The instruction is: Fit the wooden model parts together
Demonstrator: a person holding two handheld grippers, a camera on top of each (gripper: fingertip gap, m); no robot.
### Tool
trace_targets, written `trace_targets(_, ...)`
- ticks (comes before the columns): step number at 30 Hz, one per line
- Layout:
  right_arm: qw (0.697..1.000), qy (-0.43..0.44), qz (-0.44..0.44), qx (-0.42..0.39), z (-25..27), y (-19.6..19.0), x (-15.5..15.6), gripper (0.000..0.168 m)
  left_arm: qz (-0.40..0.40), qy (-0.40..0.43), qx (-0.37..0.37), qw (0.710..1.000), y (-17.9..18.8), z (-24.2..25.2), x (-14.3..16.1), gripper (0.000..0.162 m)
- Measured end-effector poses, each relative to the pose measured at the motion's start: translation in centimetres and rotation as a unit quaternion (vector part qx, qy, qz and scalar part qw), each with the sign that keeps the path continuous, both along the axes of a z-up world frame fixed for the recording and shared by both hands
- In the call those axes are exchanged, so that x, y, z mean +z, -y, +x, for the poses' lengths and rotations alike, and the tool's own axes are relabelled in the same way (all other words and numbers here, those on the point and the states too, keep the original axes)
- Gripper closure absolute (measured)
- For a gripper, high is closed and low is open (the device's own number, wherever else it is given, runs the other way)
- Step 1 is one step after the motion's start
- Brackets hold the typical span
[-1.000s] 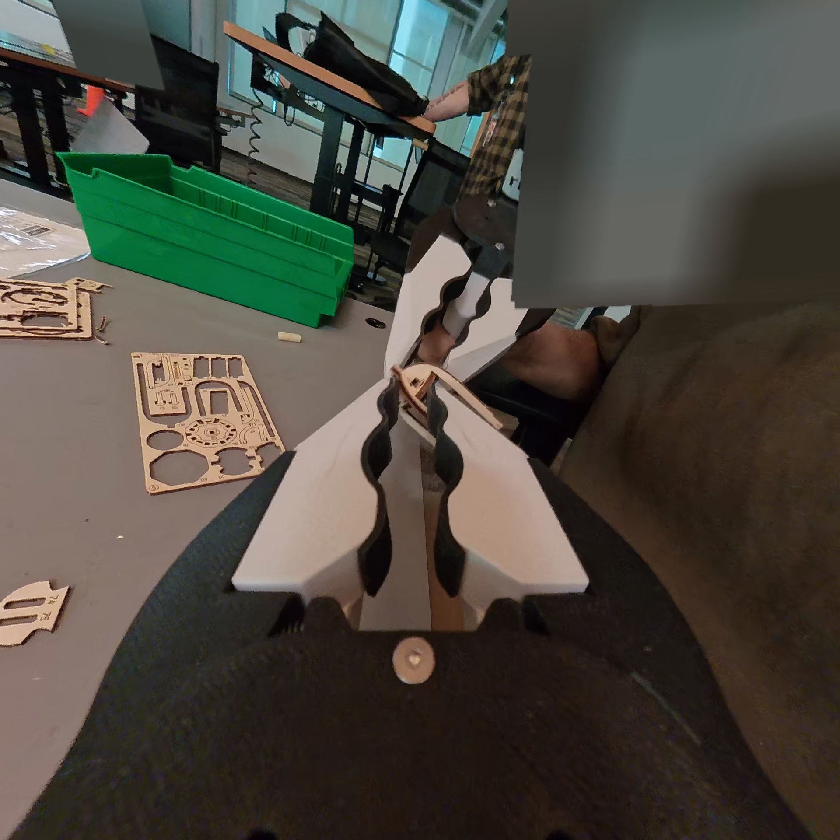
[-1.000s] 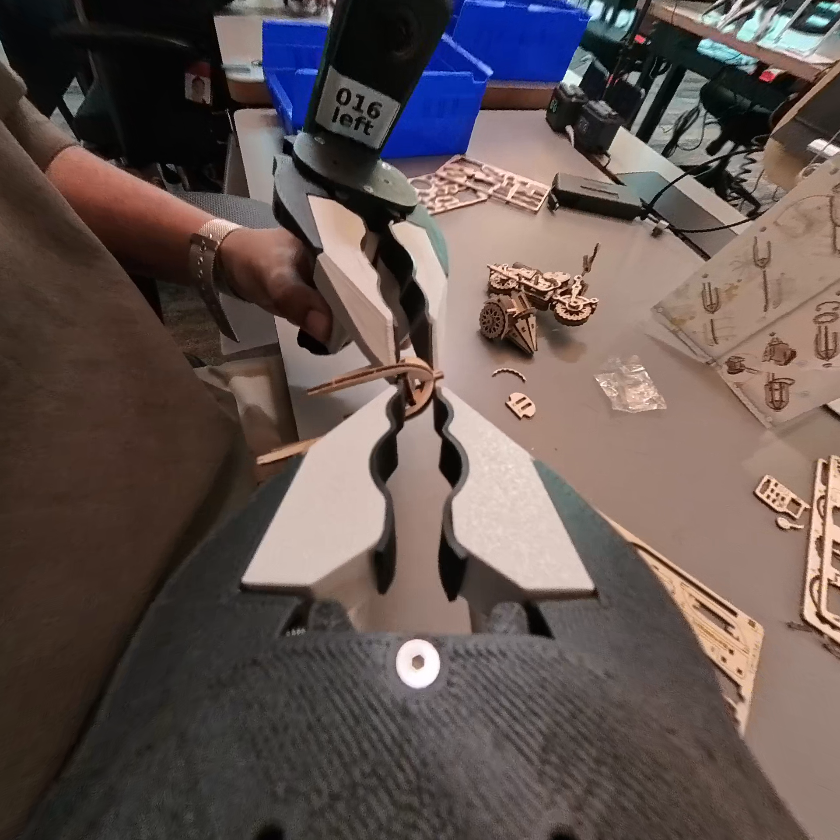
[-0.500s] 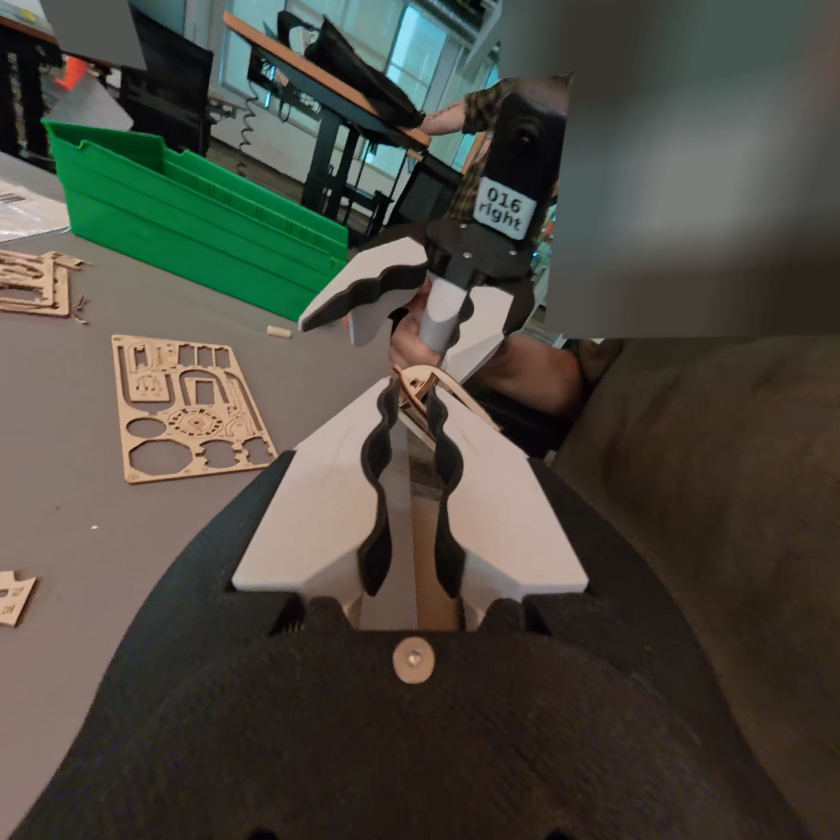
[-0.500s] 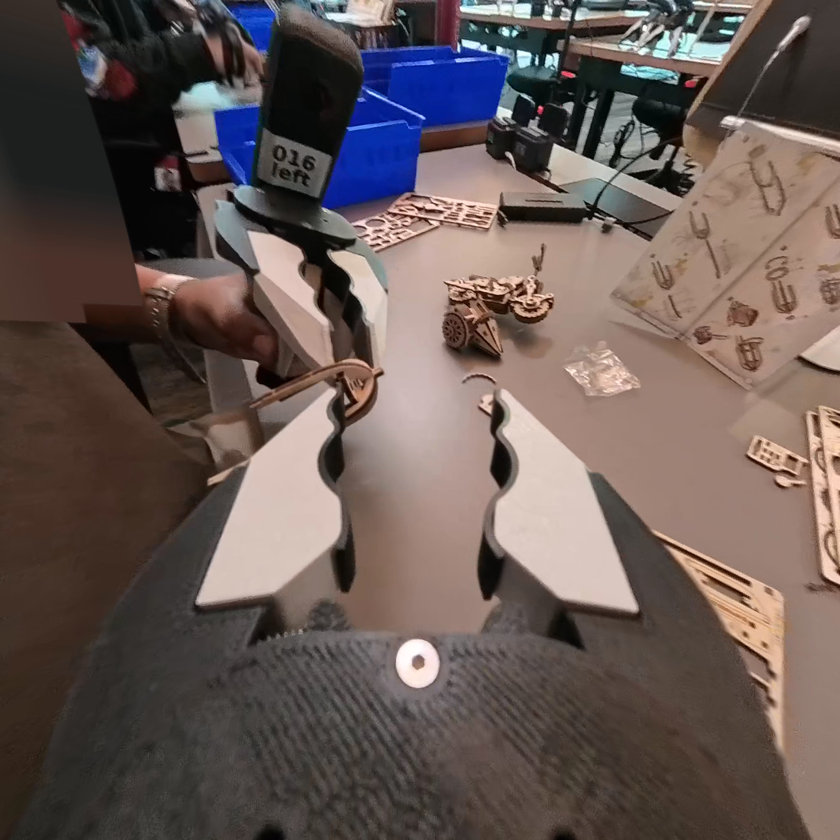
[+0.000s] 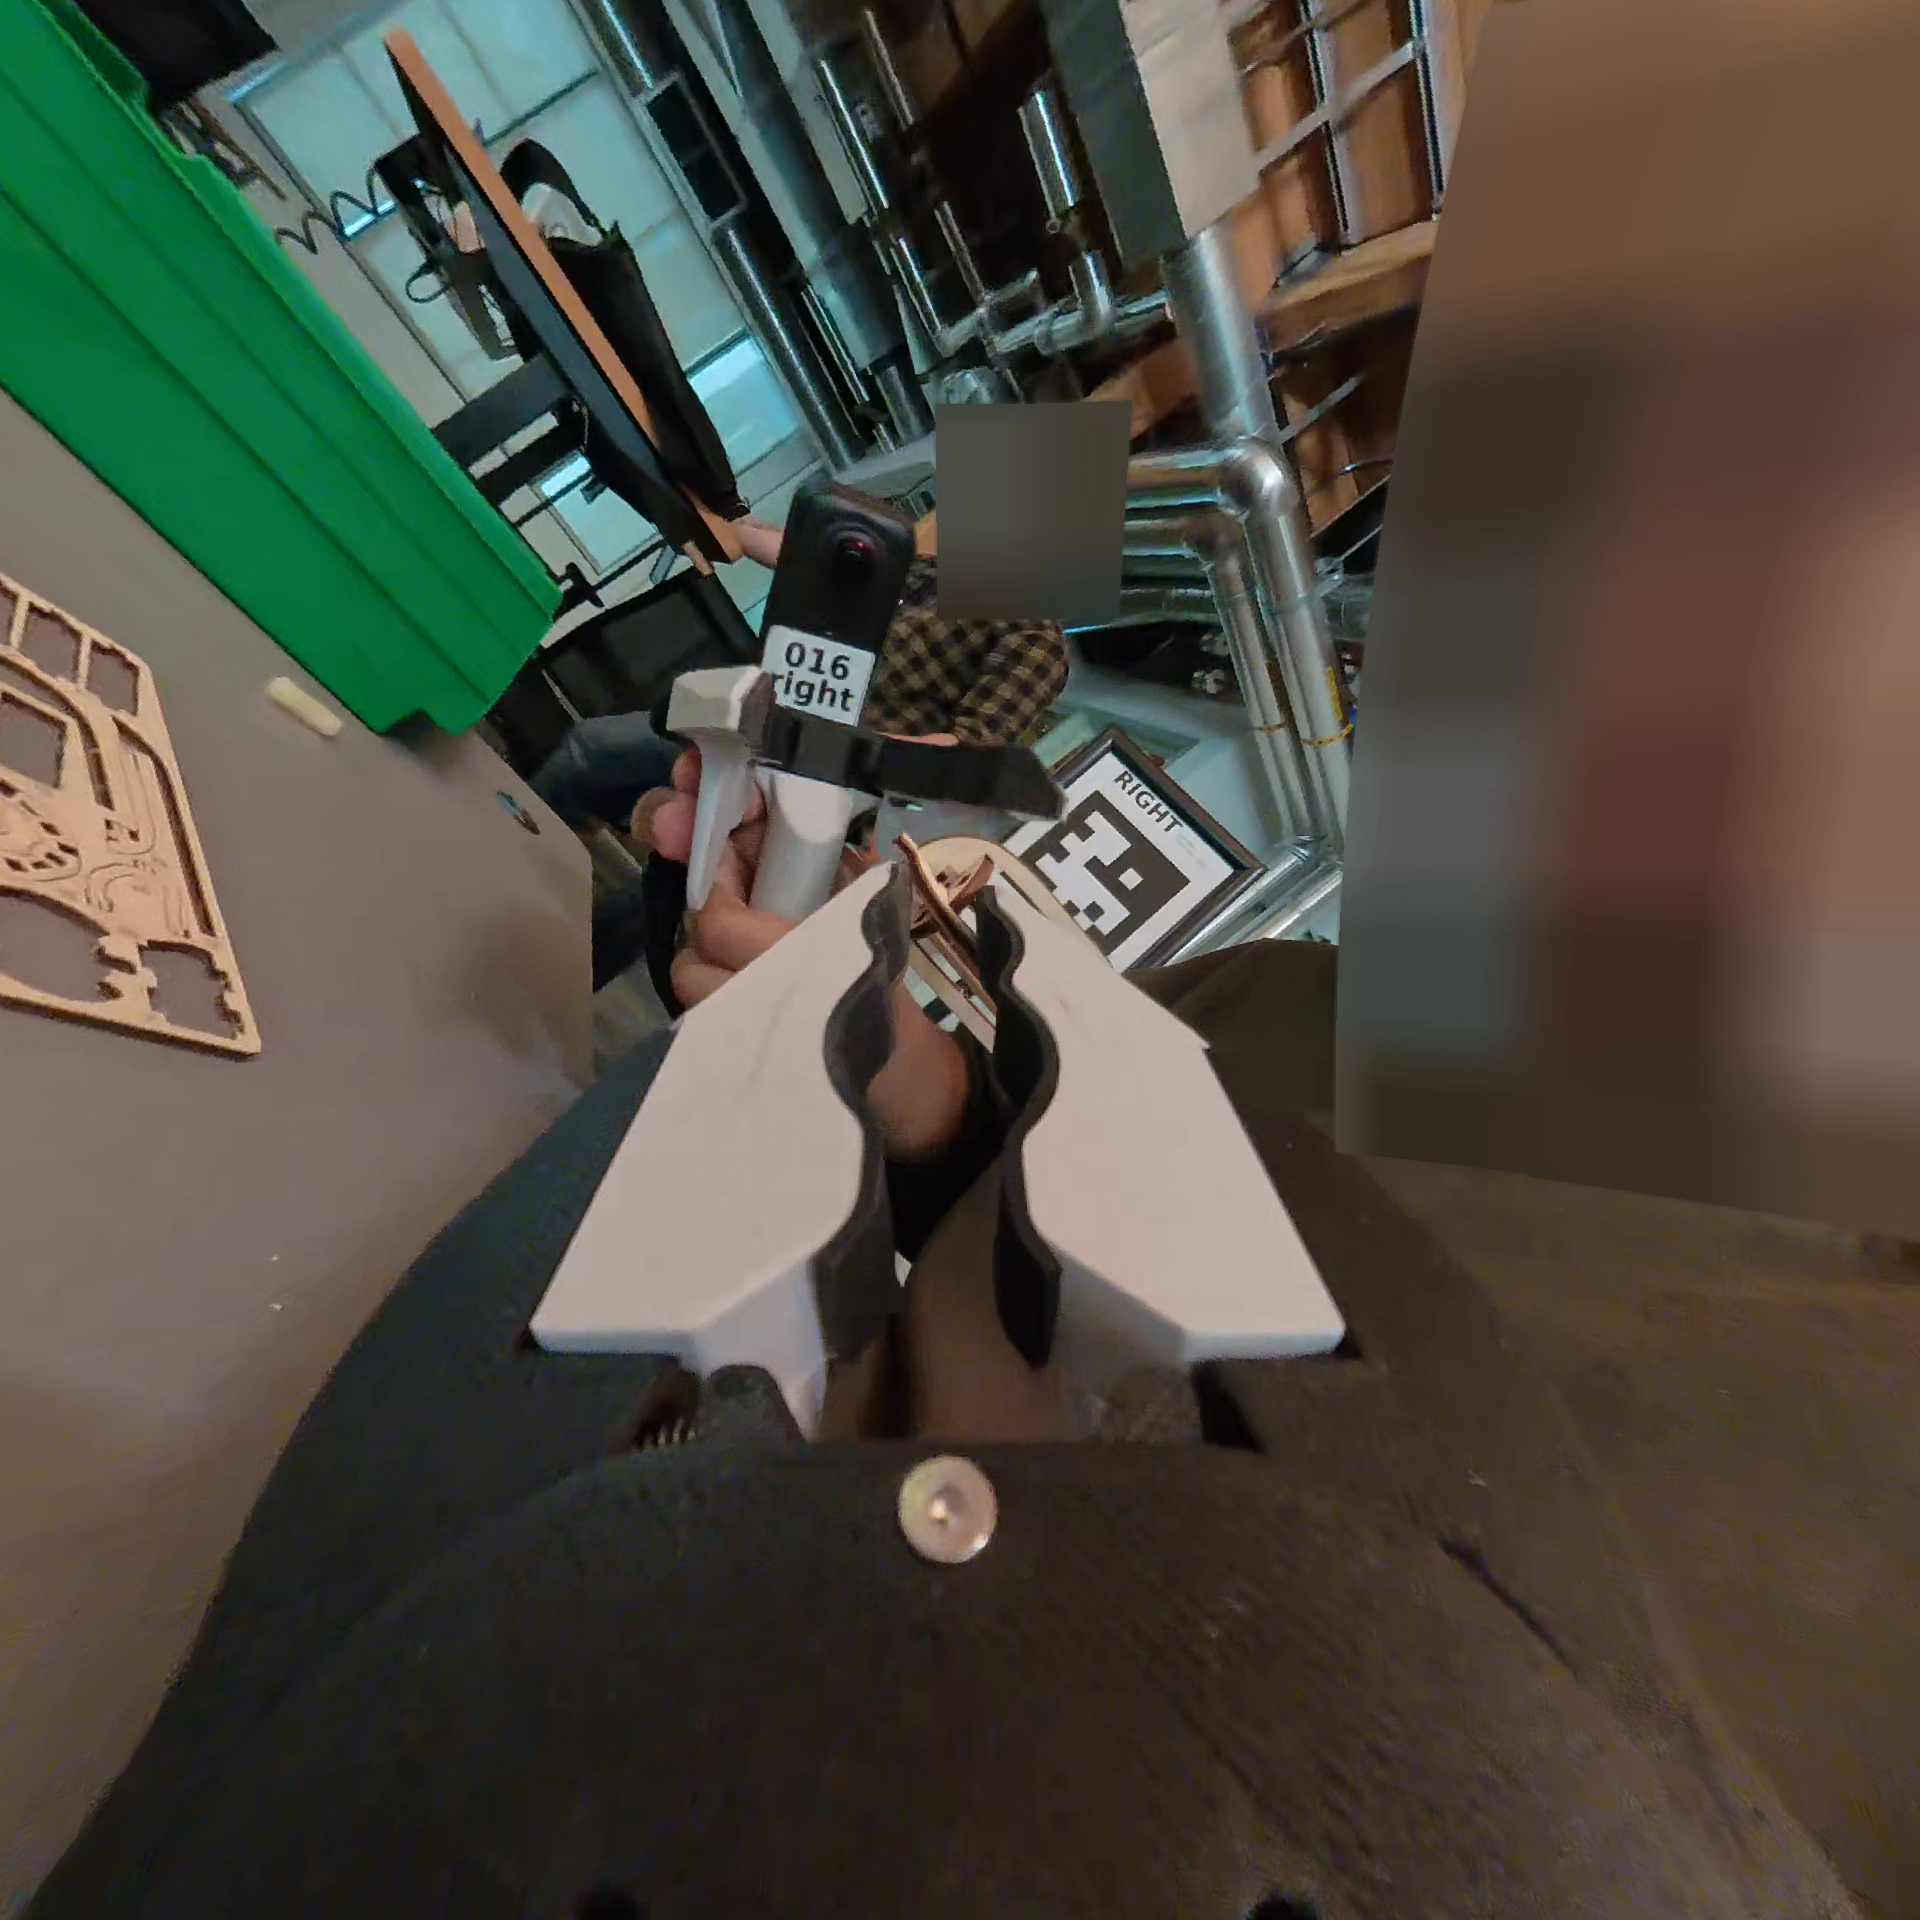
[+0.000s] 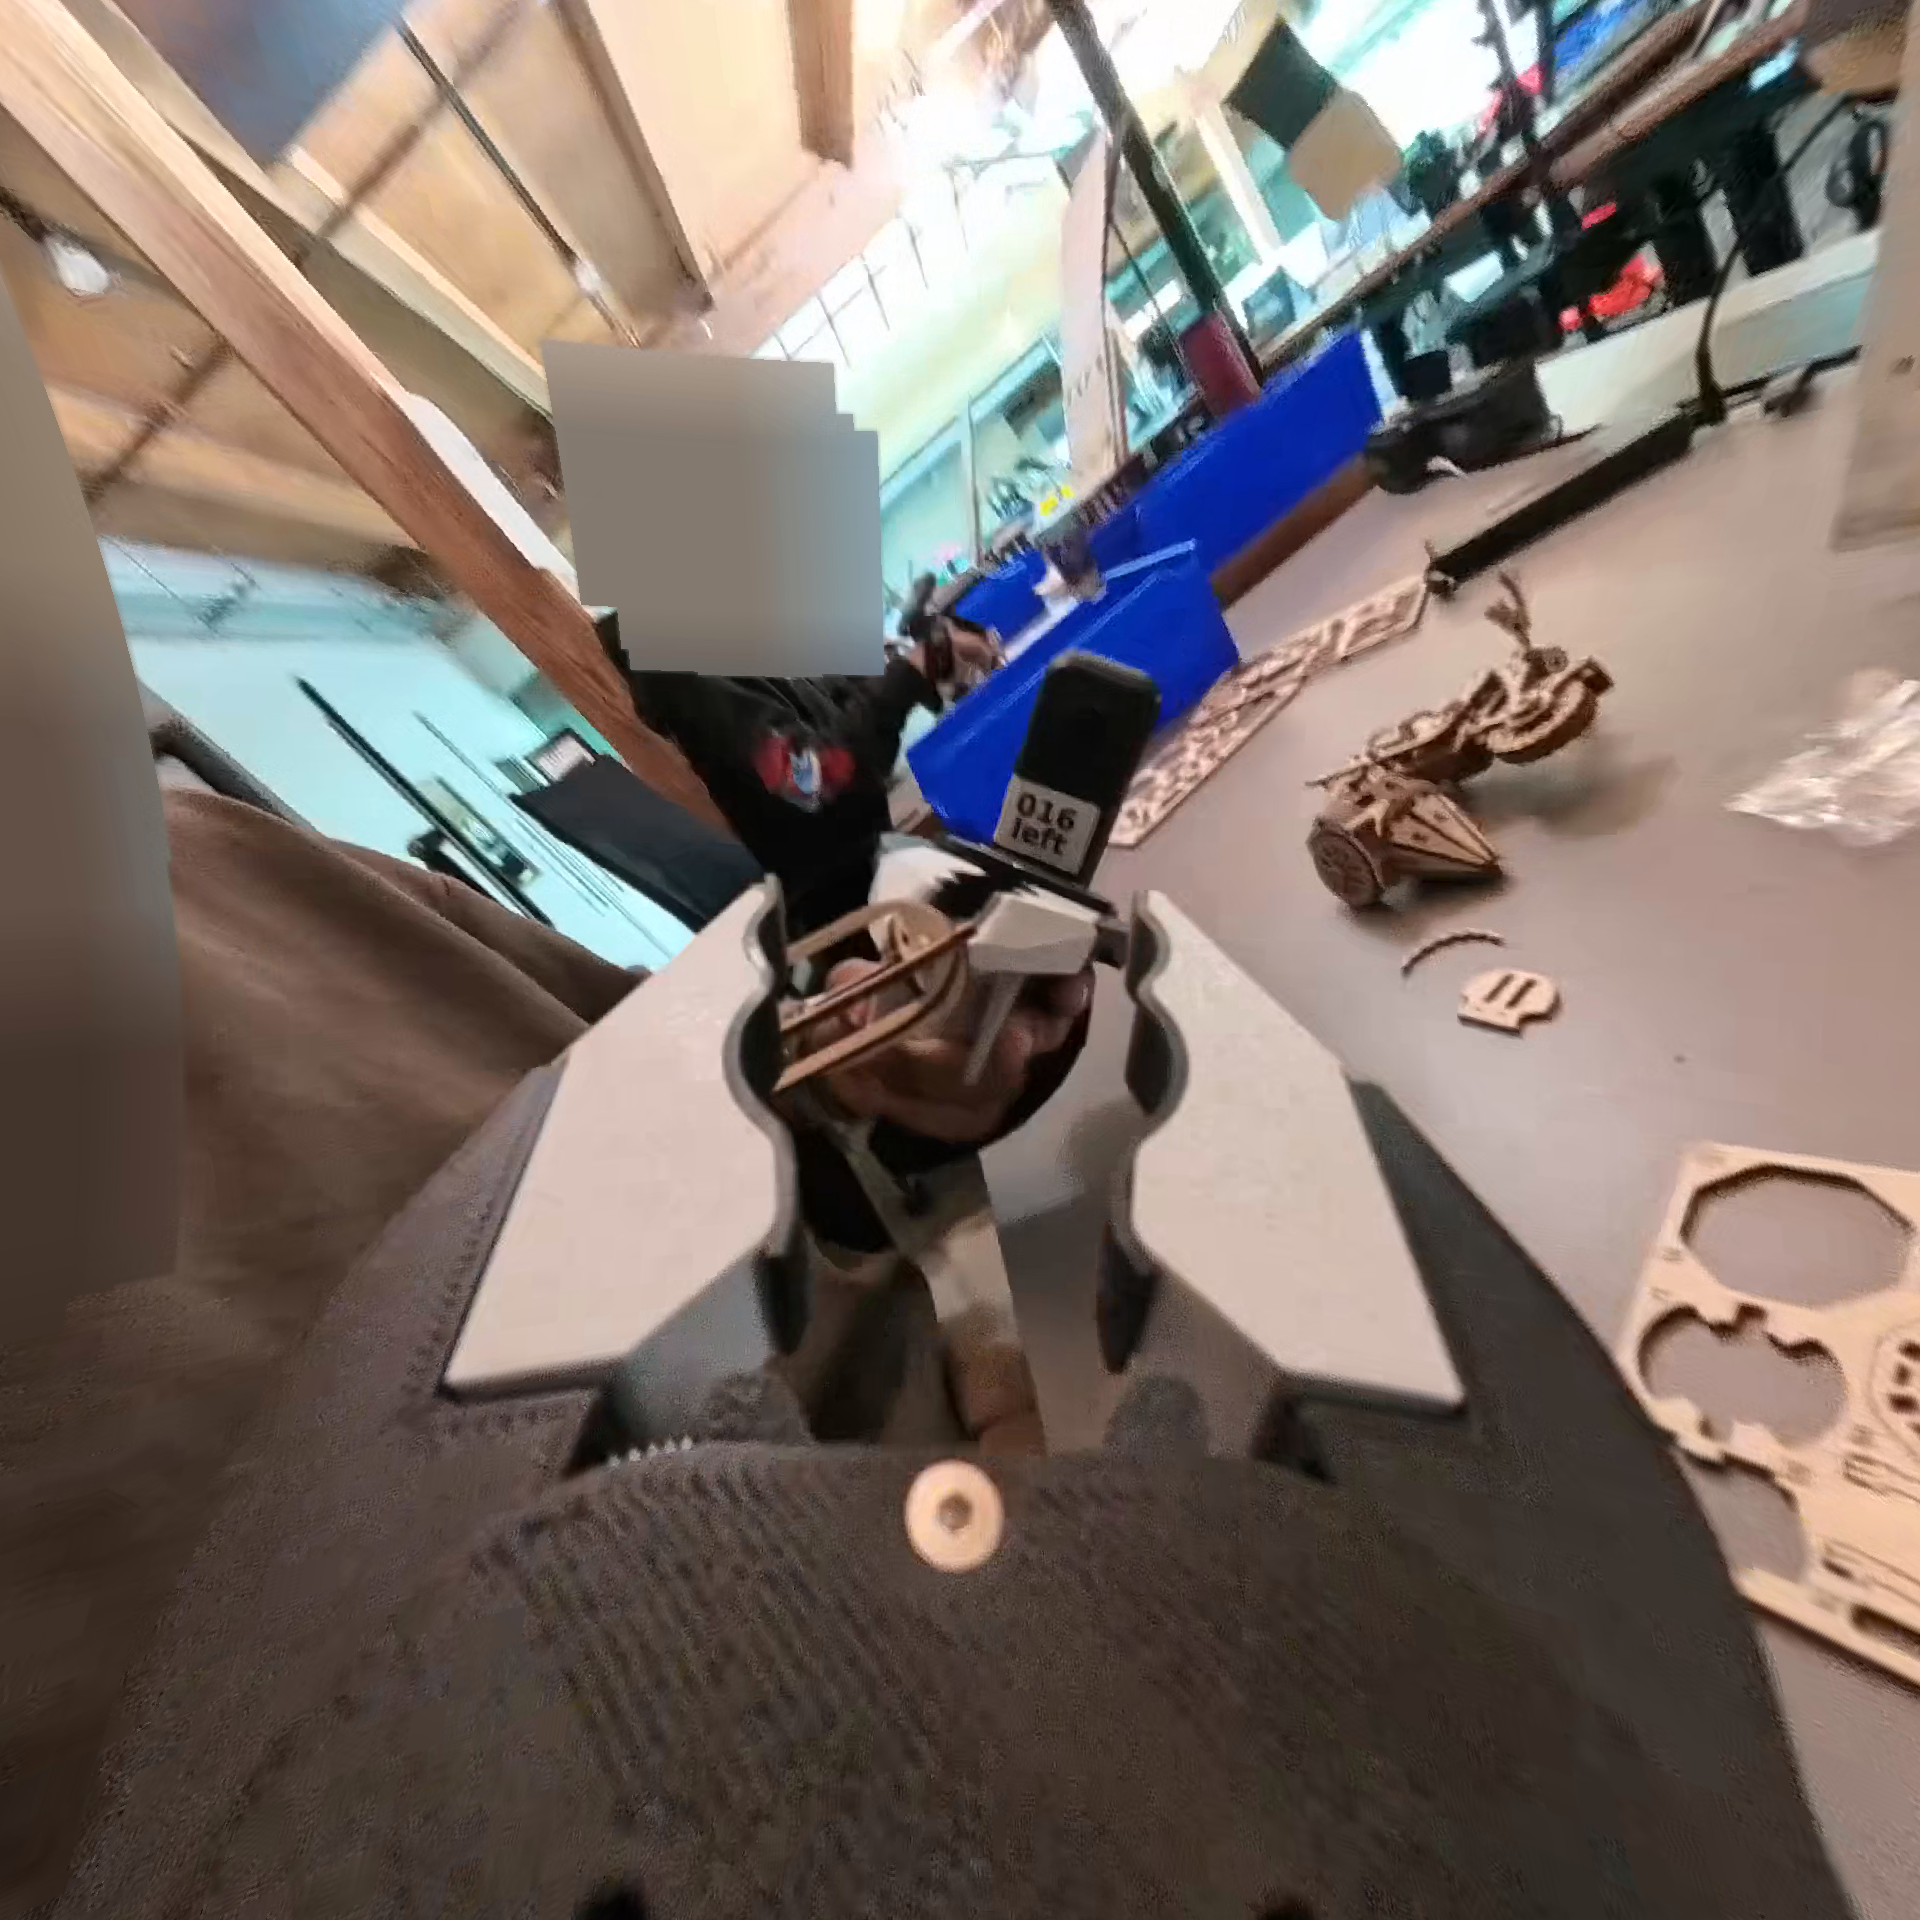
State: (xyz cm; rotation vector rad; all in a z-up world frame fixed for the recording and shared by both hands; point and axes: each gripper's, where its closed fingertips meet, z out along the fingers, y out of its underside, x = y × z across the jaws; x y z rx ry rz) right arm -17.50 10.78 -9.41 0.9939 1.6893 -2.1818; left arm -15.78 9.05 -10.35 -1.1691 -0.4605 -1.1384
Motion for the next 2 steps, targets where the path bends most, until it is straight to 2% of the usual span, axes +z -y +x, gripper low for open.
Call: trace_targets(2, 1.000, -0.022, 0.002, -0.005, -0.02, -0.47, 0.44, 0.103, 0.016, -0.004, 0.003, 1.000, 0.52, -0.19, 0.59, 0.151)
